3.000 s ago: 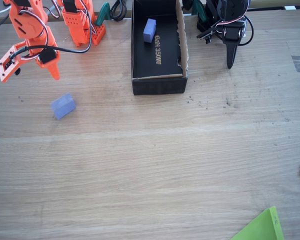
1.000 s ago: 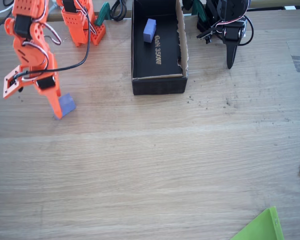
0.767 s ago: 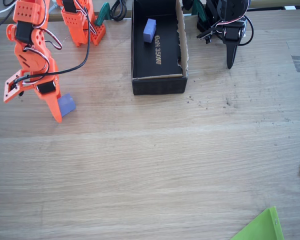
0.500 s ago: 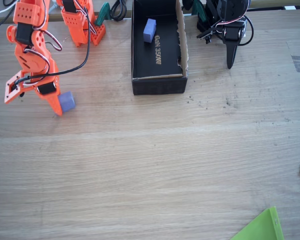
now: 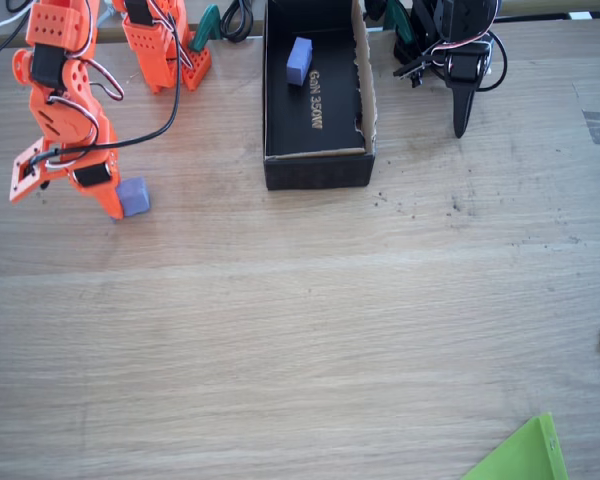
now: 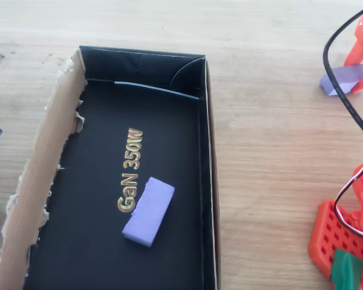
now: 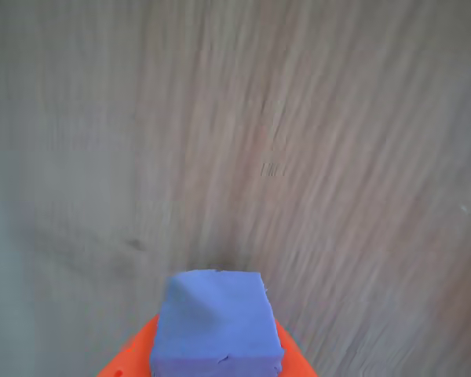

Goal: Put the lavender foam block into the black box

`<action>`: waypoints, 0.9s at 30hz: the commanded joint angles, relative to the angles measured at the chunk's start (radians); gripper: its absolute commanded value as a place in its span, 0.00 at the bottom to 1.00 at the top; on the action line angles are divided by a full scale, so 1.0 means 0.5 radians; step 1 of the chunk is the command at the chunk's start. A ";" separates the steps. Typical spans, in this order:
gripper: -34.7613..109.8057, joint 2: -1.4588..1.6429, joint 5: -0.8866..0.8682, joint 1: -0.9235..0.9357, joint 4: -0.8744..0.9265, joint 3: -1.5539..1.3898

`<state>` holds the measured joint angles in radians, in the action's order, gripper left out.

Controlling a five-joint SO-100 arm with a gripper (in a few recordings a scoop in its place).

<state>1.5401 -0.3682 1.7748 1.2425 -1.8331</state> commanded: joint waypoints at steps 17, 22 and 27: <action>0.24 1.006 -0.129 -0.804 0.969 0.469; 0.24 1.068 -0.313 -1.629 0.877 0.476; 0.24 0.758 -0.285 -2.181 0.788 0.620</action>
<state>1.9466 -0.5170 0.8069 1.6582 -1.5907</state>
